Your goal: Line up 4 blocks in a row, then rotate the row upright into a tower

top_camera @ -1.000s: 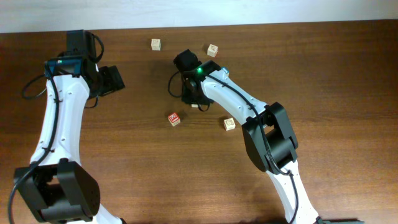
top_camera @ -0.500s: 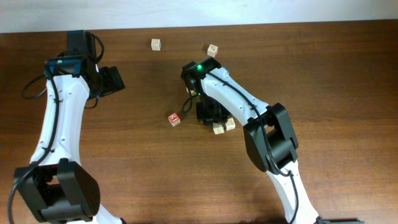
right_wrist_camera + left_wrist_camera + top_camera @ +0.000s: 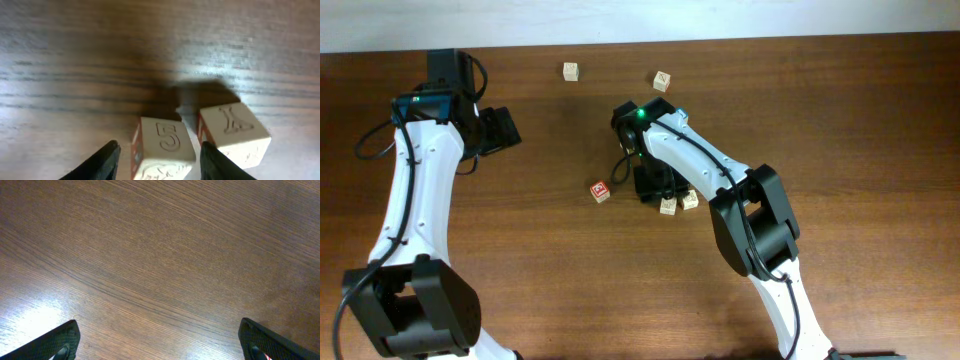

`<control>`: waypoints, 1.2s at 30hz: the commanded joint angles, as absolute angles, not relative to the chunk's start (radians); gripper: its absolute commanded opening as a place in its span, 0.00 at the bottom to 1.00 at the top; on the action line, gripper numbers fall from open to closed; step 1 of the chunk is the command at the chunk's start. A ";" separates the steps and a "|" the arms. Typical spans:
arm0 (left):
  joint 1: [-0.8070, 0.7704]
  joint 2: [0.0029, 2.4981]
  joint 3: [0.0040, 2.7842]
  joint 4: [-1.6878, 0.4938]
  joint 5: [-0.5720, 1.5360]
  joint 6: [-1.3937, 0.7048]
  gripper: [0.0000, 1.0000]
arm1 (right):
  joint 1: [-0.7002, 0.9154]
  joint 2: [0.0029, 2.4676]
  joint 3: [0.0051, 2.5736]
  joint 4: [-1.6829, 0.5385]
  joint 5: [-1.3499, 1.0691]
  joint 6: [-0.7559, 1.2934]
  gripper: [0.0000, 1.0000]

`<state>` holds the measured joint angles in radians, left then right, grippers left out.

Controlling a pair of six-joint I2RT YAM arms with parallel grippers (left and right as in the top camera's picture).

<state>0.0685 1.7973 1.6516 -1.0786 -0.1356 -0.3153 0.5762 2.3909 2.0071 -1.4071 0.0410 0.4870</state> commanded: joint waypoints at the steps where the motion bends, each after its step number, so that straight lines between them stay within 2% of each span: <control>1: 0.070 1.807 1.673 -1.084 -0.146 -0.328 0.99 | 0.582 2.373 2.065 -1.430 0.030 0.459 0.53; 5: 0.070 1.807 1.673 -1.084 -0.147 -0.328 0.99 | 0.582 2.373 2.260 -1.462 0.009 0.448 0.57; 7: 0.070 1.807 1.673 -1.082 -0.147 -0.328 0.99 | 0.582 2.373 2.286 -1.382 -0.099 0.418 0.57; 13: 0.112 1.807 1.673 -1.082 -0.155 -0.321 0.99 | 0.625 2.397 2.146 -1.122 -0.237 0.207 0.61; 20: 0.214 1.807 1.673 -1.091 -0.153 -0.321 0.99 | 0.694 2.399 2.063 -1.061 -0.231 0.138 0.61; 23: 0.214 1.807 1.673 -1.093 -0.153 -0.321 0.99 | 0.695 2.403 2.046 -1.053 -0.224 0.138 0.59; 27: 0.214 1.807 1.673 -1.097 -0.154 -0.321 0.99 | 0.695 2.418 2.012 -1.032 -0.198 0.139 0.49; 34: 0.214 1.807 1.673 -1.097 -0.150 -0.321 0.99 | 0.692 2.417 2.015 -0.949 -0.161 0.138 0.49; 36: 0.214 1.807 1.673 -1.098 -0.150 -0.321 0.99 | 0.692 2.417 2.015 -0.951 -0.147 0.139 0.44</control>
<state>0.2119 1.7973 1.6516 -1.0962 -0.1398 -0.3149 0.6937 2.4100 2.0171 -0.9512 -0.1768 0.1436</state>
